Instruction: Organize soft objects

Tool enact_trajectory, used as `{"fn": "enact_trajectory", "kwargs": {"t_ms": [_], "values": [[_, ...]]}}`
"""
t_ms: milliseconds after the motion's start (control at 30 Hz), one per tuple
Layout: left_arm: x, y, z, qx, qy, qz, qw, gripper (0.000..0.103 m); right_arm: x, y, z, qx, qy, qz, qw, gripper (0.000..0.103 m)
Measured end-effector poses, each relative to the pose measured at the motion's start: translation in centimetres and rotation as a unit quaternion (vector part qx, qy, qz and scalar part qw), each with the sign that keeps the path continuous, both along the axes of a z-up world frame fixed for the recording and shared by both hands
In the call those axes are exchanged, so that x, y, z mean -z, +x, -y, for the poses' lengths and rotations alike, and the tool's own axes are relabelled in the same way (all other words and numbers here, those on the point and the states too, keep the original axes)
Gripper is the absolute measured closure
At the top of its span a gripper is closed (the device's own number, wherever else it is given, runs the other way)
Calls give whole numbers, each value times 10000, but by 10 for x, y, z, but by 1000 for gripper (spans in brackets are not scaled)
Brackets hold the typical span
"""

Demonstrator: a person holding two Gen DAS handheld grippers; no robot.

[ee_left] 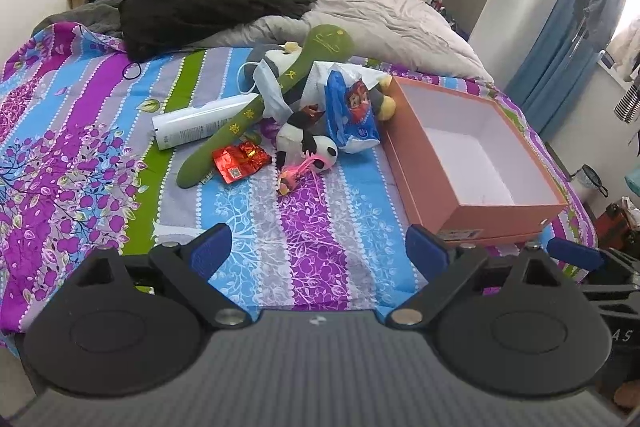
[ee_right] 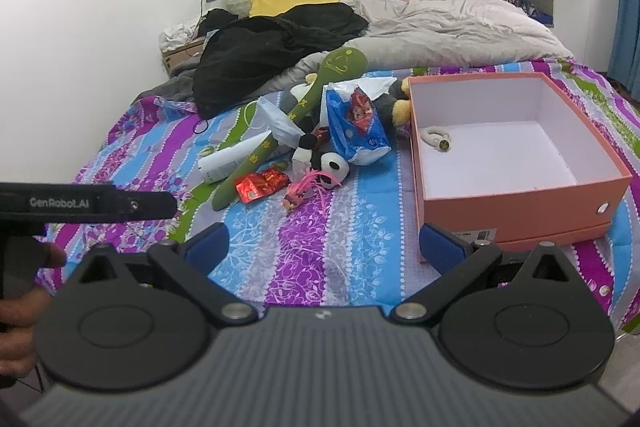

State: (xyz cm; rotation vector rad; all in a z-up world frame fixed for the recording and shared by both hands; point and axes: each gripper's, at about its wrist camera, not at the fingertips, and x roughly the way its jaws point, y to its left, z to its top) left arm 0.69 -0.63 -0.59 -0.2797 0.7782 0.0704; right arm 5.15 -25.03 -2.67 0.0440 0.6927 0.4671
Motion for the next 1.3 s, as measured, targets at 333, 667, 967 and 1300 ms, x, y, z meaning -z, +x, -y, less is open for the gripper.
{"fn": "enact_trajectory", "kwargs": {"t_ms": [333,667,967,1300], "values": [[-2,0,-4,-18,26,26,10000,7,1,2,-4,-76,92,-91,9999,0],[0,0,-4,3,3,54,10000,7,1,5,-4,-65,137,-176,9997,0],[1,2,-8,24,57,59,10000,7,6,8,-11,4,-1,-247,9997,0],[4,2,-17,-41,-57,24,10000,7,9,7,-15,1,-29,-291,9996,0]]}}
